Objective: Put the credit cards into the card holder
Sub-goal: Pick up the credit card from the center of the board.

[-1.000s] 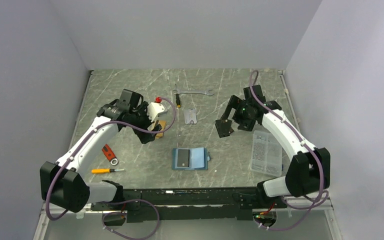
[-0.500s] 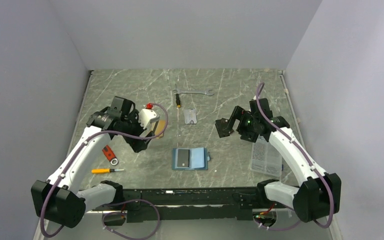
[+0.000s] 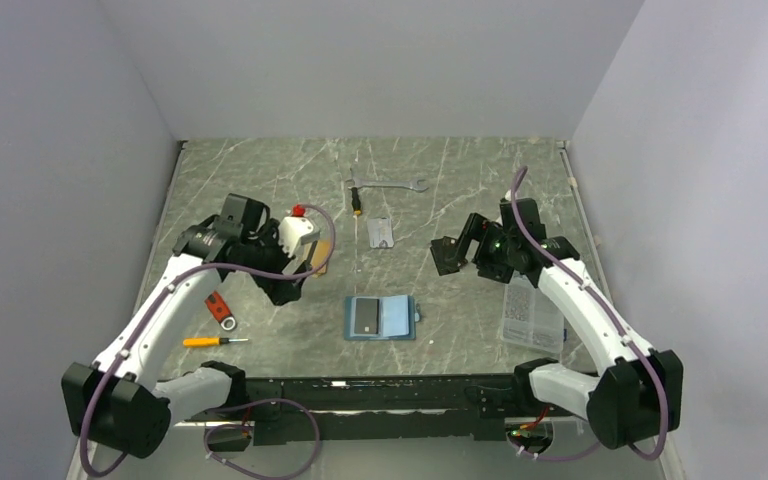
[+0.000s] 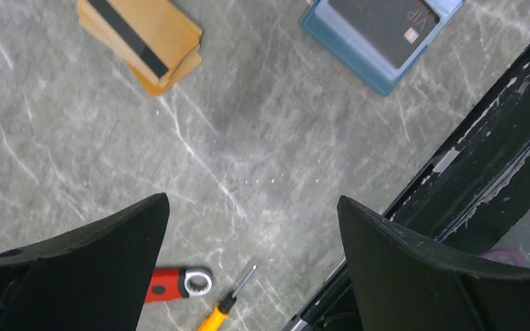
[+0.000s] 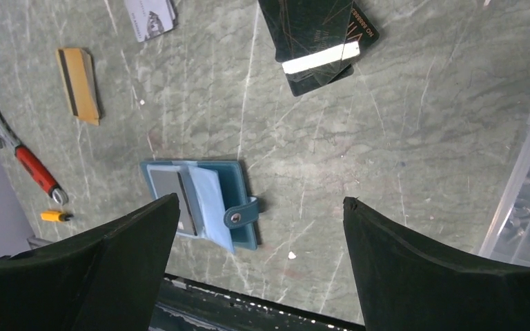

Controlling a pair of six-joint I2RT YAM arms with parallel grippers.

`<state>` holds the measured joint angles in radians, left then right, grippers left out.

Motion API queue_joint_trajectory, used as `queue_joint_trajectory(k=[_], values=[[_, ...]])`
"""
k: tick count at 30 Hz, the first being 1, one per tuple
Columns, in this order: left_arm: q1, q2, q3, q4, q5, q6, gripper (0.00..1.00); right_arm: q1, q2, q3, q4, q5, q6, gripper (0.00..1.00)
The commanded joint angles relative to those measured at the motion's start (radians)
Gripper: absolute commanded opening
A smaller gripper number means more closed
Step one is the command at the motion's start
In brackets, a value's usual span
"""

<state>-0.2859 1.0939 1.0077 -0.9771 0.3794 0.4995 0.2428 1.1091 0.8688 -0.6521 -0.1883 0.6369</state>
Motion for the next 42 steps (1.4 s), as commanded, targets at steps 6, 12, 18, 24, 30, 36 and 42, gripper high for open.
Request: queue_joint_trajectory(k=[6,12,18,24,30,36,42], values=[[-0.177,0.217,0.158,0.137,-0.006,-0.018,1.0,-0.005,0.238,0.048,0.114,0.03,0.006,0.88],[-0.215,0.329,0.219,0.163,-0.009,0.015,1.0,-0.004,0.362,0.094,0.184,0.017,0.036,0.85],[-0.223,0.454,0.313,0.193,0.011,-0.003,0.99,-0.005,0.397,0.08,0.229,0.023,0.05,0.82],[-0.253,0.61,0.425,0.202,0.045,-0.01,0.99,-0.009,0.413,0.095,0.222,0.053,0.037,0.81],[-0.259,0.724,0.495,0.233,0.081,-0.002,0.99,-0.028,0.452,0.086,0.285,0.038,0.069,0.79],[-0.26,0.813,0.535,0.339,0.097,-0.035,0.99,-0.055,0.542,0.126,0.305,0.009,0.065,0.7],[-0.316,0.89,0.554,0.456,0.06,-0.081,0.99,-0.076,0.579,0.17,0.285,0.004,0.047,0.66]])
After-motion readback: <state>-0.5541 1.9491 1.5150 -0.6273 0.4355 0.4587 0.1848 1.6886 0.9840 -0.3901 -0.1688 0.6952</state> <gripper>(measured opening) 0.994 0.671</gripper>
